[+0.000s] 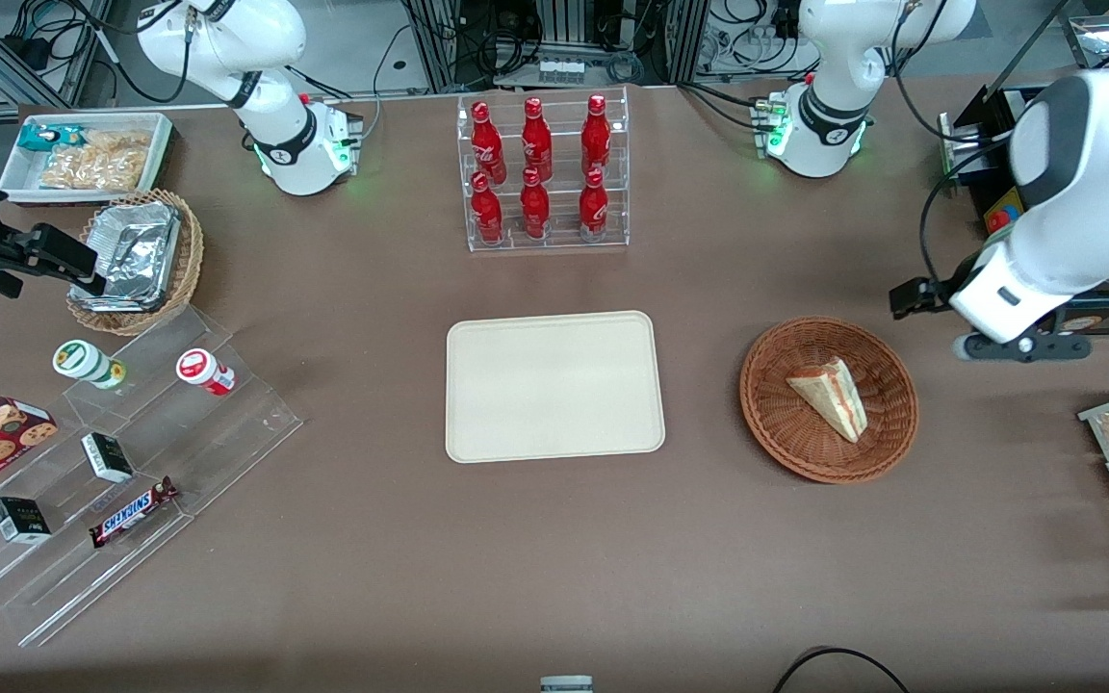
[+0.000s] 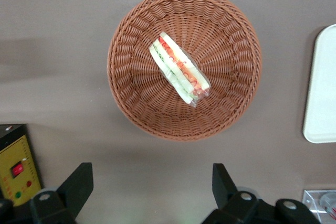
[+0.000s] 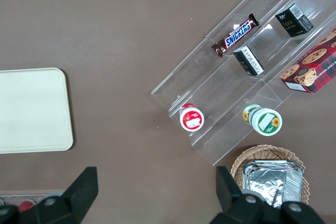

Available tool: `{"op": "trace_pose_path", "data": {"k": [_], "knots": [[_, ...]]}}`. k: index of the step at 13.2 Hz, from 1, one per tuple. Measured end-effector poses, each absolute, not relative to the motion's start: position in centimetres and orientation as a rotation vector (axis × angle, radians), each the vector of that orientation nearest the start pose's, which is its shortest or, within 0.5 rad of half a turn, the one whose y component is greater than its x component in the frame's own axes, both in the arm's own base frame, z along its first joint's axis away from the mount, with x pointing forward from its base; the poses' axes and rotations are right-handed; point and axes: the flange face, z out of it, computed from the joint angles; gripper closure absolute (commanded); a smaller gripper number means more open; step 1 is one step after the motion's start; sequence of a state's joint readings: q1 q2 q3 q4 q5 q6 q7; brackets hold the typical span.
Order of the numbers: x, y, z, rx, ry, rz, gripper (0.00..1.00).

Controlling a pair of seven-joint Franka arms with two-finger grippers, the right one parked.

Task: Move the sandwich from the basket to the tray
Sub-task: 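Move the left gripper down over the wrapped sandwich in the wicker basket, then close the left gripper on the sandwich's wrapped edge and lift it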

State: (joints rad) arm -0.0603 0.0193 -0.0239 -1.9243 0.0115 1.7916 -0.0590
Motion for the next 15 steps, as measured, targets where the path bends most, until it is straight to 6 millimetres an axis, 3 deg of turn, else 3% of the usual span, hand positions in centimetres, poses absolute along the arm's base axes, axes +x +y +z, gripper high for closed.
{"op": "trace_pose_path", "data": {"k": [6, 9, 15], "knots": [[53.4, -5.6, 39.2, -3.119, -0.133, 0.094, 0.0], [52.6, -7.2, 36.8, -3.105, -0.374, 0.041, 0.0], [53.4, -7.9, 33.4, -2.967, -1.021, 0.012, 0.0]]}}
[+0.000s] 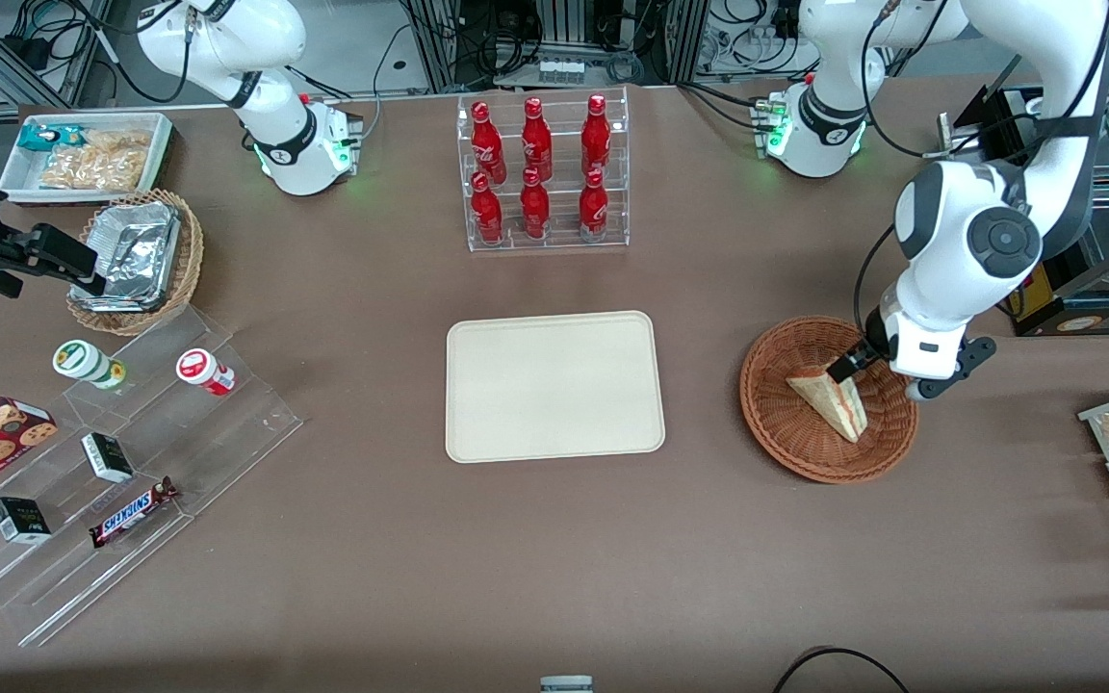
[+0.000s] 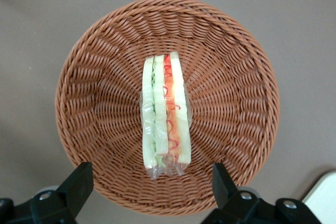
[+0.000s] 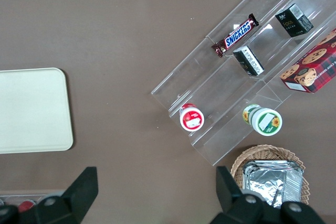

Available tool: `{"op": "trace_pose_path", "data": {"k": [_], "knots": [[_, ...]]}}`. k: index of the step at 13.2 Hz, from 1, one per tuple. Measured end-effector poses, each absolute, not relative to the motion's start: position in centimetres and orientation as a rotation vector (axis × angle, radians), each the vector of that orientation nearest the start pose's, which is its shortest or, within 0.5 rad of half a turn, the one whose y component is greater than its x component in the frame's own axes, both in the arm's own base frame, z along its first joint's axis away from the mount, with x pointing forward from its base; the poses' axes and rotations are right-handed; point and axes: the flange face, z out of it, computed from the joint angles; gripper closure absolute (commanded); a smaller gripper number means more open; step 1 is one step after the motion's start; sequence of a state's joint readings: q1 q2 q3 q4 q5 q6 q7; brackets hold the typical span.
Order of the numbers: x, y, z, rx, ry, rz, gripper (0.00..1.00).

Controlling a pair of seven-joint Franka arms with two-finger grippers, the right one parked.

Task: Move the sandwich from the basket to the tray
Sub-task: 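Close the left gripper on the sandwich's wrapped edge and lift it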

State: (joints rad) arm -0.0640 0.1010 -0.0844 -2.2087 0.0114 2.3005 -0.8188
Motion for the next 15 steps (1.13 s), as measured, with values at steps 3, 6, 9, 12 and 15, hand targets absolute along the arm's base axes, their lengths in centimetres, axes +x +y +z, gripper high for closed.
{"op": "trace_pose_path", "data": {"k": [3, 6, 9, 12, 15], "knots": [[53.9, -8.0, 31.5, -2.891, -1.227, 0.013, 0.0], [53.9, -8.0, 29.4, -2.866, -1.262, 0.046, 0.0], [54.3, -8.1, 27.1, -2.86, -1.287, 0.047, 0.0], [54.2, -8.1, 24.7, -2.847, -1.295, 0.078, 0.16], [54.2, -8.1, 24.4, -2.839, -1.308, 0.084, 0.83]]}}
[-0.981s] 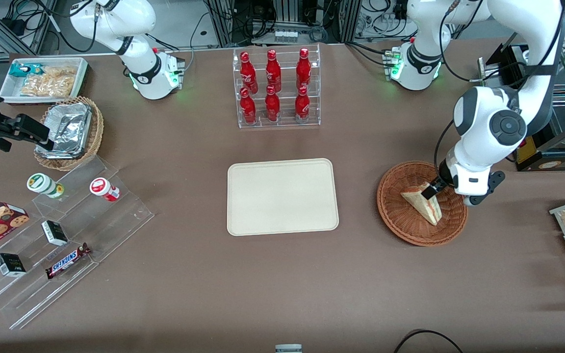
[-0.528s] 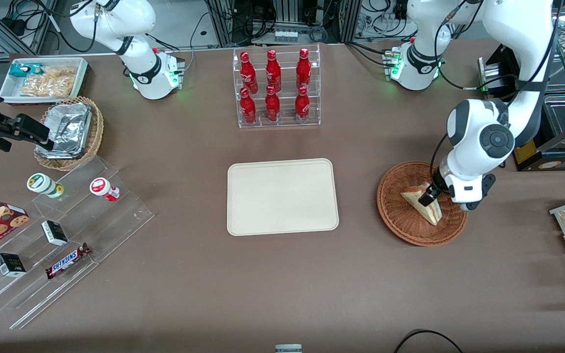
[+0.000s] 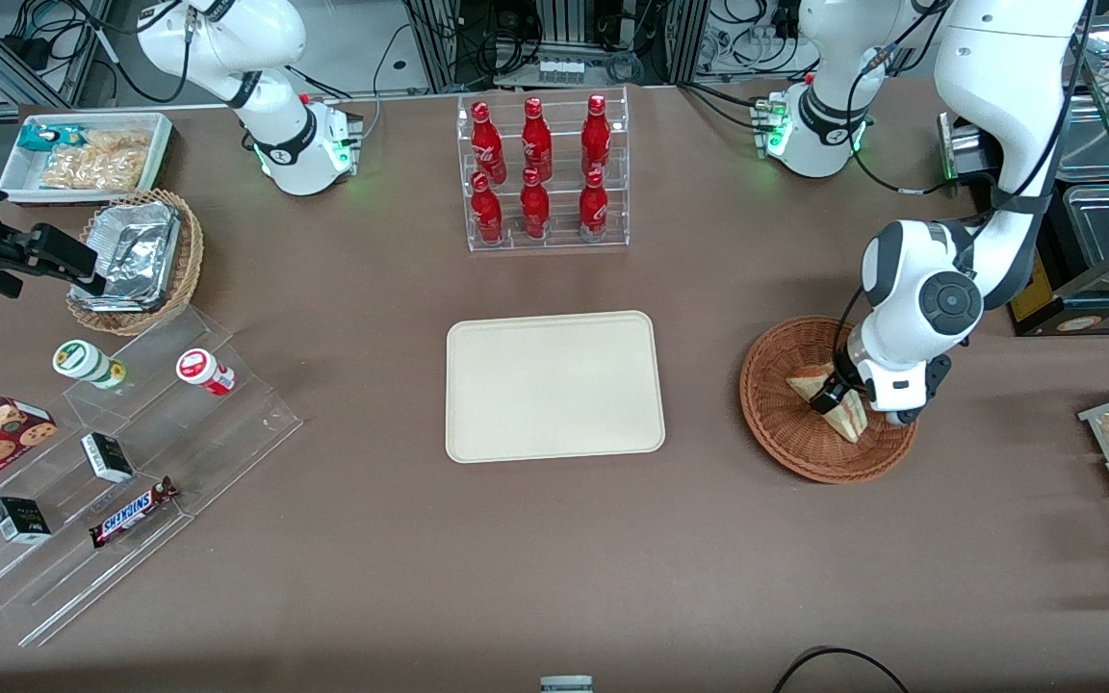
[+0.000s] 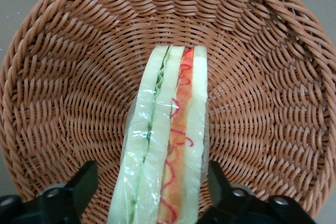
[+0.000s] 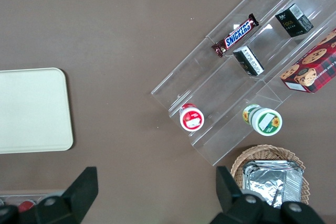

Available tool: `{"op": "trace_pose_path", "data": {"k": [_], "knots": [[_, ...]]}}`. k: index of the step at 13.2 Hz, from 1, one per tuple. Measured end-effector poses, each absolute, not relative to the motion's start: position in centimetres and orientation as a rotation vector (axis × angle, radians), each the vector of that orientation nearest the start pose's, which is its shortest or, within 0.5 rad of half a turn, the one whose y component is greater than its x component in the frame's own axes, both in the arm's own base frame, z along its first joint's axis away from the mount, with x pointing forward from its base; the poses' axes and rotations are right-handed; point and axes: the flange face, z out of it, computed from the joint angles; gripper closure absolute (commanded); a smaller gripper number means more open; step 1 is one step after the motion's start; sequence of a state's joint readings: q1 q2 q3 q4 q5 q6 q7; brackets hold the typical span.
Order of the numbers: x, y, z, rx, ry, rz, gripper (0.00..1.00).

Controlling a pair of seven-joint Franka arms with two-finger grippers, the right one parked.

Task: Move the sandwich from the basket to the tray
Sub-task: 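Close the left gripper on the sandwich's wrapped edge and lift it, then carry the held sandwich over the cream tray and lower it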

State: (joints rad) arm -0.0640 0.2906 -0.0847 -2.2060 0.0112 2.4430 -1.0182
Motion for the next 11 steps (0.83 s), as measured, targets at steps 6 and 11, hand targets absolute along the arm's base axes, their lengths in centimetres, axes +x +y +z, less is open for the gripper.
{"op": "trace_pose_path", "data": {"k": [6, 11], "knots": [[56.4, -10.6, 28.7, -2.83, -1.219, 0.185, 0.9], [58.2, -15.0, 33.8, -3.047, -0.593, 0.233, 0.84]]}}
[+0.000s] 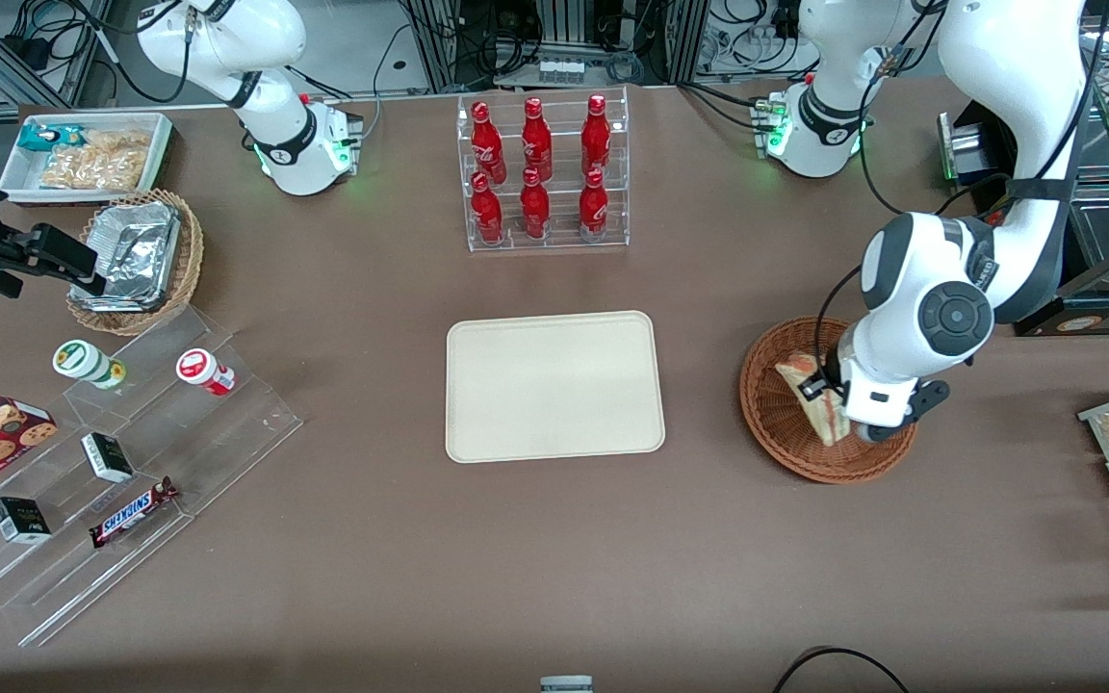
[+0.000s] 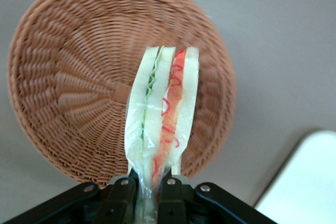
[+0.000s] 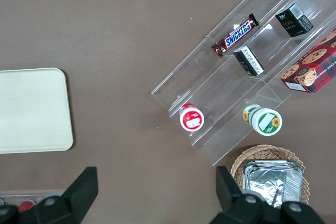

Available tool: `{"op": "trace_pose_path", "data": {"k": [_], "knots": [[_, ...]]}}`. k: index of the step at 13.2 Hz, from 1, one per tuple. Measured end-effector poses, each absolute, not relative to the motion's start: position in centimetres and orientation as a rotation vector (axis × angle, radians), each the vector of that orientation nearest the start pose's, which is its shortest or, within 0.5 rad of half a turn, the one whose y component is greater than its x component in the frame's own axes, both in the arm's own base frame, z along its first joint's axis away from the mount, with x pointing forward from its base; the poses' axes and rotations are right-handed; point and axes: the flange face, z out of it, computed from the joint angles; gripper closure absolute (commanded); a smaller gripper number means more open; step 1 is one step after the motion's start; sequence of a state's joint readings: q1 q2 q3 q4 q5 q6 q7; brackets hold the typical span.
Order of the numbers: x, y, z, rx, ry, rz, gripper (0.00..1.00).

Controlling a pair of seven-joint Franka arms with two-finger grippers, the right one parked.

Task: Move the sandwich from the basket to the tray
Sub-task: 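Carry the held sandwich over the cream tray and lower it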

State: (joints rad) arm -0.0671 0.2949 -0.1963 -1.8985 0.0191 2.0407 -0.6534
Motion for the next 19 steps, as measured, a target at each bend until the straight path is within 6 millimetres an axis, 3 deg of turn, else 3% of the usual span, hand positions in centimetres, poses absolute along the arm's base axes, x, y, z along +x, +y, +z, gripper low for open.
{"op": "trace_pose_path", "data": {"k": [4, 8, 12, 19], "knots": [[59.8, -20.8, 35.0, -3.139, -0.255, 0.276, 0.91], [59.9, -27.8, 33.7, -3.168, -0.079, 0.275, 0.94], [59.7, -34.3, 31.8, -3.134, -0.108, 0.221, 0.98], [58.0, -42.8, 29.9, -3.144, -0.29, 0.228, 0.99]]}}
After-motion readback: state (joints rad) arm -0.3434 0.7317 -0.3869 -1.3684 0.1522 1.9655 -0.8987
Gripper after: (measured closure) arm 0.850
